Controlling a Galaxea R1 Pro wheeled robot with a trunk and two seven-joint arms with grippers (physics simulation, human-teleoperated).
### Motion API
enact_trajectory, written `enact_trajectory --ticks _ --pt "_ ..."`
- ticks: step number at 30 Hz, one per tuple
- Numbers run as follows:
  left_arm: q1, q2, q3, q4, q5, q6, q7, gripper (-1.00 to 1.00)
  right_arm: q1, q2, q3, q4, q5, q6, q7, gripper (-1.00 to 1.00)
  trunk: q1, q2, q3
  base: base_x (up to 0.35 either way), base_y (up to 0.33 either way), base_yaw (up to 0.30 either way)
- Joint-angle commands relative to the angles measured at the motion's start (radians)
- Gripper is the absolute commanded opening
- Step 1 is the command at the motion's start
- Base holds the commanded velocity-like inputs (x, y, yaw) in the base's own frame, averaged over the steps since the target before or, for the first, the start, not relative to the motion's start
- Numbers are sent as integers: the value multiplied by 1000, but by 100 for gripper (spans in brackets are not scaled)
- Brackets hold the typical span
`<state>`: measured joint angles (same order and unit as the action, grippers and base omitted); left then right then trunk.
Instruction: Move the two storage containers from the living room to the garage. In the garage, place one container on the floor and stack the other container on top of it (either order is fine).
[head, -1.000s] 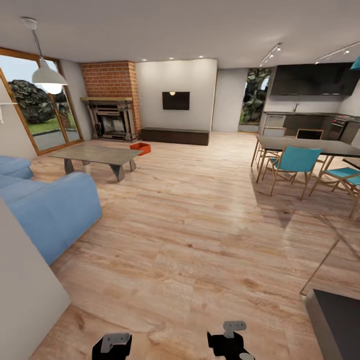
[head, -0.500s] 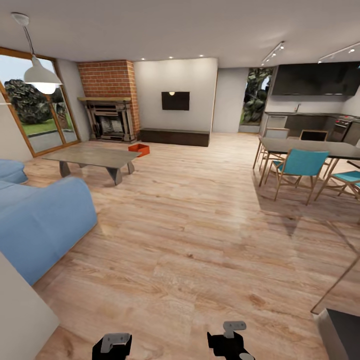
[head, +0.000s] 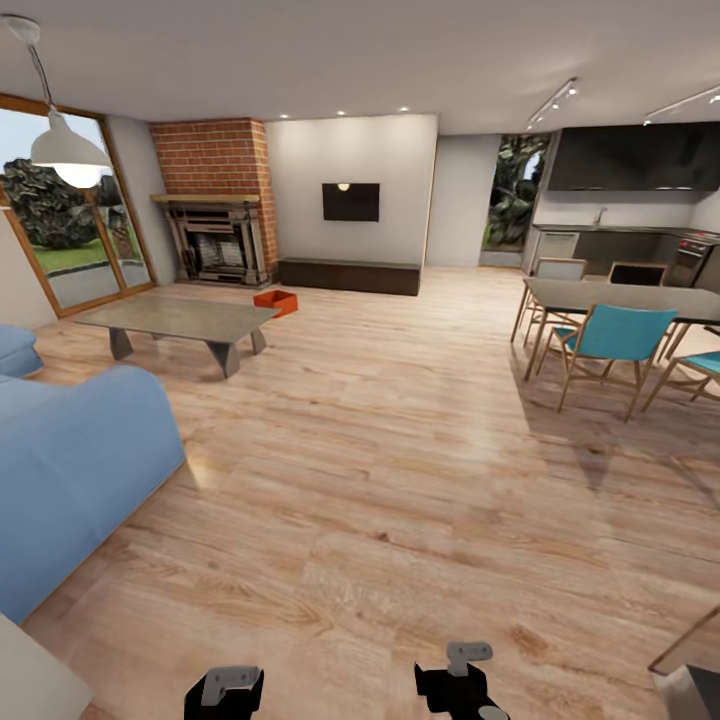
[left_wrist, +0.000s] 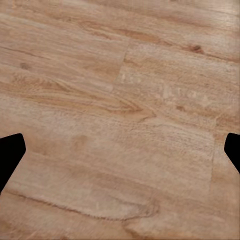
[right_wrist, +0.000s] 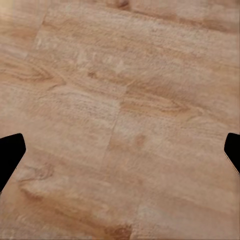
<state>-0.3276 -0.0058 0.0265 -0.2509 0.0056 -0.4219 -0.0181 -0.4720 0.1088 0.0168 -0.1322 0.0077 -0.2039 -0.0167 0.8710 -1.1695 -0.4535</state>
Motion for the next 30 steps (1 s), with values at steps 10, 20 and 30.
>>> enact_trajectory --ticks 10,20,30 --pt "-1 0 3 1 1 -3 -2 100 -1 0 2 1 1 -3 -2 100 1 -1 -1 346 0 0" --pt "-1 0 3 1 1 -3 -2 100 0 0 2 1 1 -3 -2 100 1 -1 -1 346 0 0" --pt "-1 0 3 1 1 -3 -2 100 -1 0 2 1 1 -3 -2 100 1 -1 -1 346 -63 0"
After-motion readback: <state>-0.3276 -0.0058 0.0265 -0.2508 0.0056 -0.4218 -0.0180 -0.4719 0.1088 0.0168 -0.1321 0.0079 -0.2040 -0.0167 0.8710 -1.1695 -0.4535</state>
